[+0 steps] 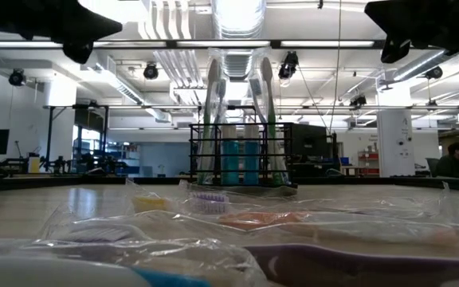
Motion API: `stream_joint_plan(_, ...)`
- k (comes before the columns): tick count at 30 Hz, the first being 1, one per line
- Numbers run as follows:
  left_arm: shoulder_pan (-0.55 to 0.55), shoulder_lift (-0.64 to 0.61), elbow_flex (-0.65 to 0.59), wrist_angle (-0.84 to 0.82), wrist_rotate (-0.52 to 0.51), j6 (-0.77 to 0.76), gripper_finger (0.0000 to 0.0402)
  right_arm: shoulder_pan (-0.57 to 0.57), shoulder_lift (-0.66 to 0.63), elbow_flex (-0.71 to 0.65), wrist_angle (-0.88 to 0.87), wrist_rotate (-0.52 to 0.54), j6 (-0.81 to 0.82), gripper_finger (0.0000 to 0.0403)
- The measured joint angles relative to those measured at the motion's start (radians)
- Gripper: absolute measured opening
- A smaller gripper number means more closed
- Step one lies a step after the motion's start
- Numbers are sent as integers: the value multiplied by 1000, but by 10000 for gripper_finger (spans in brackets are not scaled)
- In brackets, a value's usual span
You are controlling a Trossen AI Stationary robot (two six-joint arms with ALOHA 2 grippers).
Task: Pick & Place toothbrushing station
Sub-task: Put the top purple toothbrush into the wire organizer
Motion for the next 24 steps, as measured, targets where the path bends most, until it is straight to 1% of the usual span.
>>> stream_joint_plan(5, 0, -40, -35, 9, -6, -3, 3, 0, -93, 0, -103, 0, 2, 13)
stream_joint_plan(11, 1, -87, -78, 11, -91, 4, 3, 0, -182, -1, -202, 1, 24, 13)
stream_joint_plan(17, 1, -134, -123, 0, -92, 1, 4, 0, -257, -2, -301, 4, 44, 13)
stream_joint_plan(24, 1, -178, -138, -4, -93, -3, 6, 0, -307, -8, -334, 9, 68, 13)
